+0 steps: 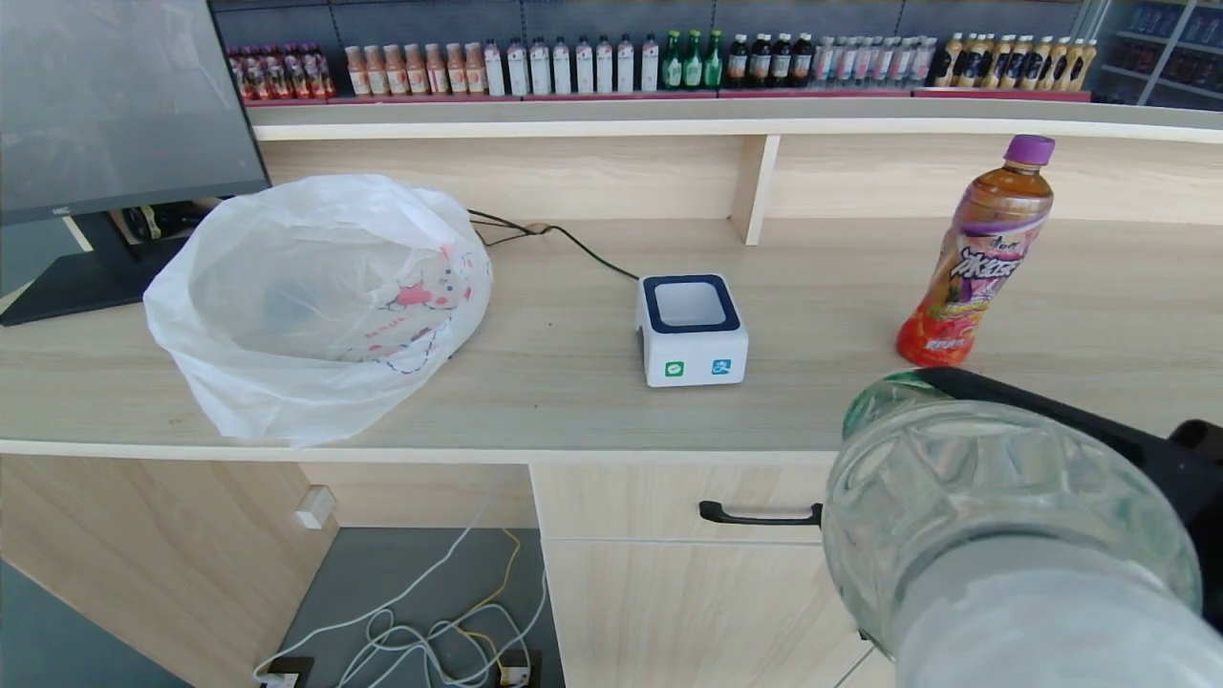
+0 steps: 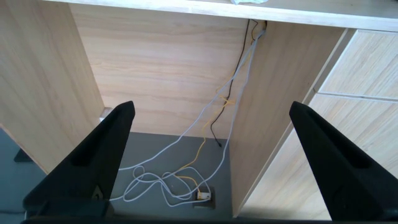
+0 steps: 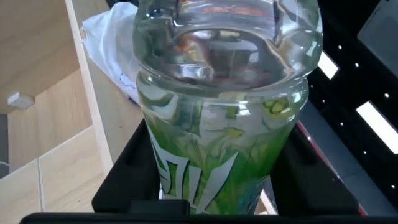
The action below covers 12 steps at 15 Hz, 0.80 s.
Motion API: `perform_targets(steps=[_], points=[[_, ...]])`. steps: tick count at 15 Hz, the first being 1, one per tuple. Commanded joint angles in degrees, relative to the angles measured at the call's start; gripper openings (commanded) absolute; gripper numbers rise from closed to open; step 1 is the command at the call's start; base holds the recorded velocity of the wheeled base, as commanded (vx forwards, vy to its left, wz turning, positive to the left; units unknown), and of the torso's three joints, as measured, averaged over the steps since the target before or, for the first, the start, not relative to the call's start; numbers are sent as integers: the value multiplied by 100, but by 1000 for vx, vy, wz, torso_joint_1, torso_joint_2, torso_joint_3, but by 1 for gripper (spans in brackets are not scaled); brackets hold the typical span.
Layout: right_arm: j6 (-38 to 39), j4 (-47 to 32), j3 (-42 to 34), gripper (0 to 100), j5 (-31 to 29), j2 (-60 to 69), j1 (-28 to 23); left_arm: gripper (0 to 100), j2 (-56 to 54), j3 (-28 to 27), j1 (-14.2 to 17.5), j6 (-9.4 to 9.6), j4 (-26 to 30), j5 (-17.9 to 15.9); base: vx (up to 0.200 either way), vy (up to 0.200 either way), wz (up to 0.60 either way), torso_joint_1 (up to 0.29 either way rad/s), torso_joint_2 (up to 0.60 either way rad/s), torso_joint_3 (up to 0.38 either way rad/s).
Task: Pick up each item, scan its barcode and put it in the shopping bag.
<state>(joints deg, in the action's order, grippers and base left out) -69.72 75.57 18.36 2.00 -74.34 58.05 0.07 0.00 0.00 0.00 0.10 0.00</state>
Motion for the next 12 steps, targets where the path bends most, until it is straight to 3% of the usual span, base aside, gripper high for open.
perform_targets(steps=[1,3,12], points=[[-218,2,-8,0,11,-283,532,100,1,0,0,0,-1,0,0,0,0,0,0,0],[-473,10,10,0,55,-538,839,100,1,0,0,0,-1,0,0,0,0,0,0,0],[-2371,2,-17,0,468,-714,883,100,1,0,0,0,-1,0,0,0,0,0,0,0]])
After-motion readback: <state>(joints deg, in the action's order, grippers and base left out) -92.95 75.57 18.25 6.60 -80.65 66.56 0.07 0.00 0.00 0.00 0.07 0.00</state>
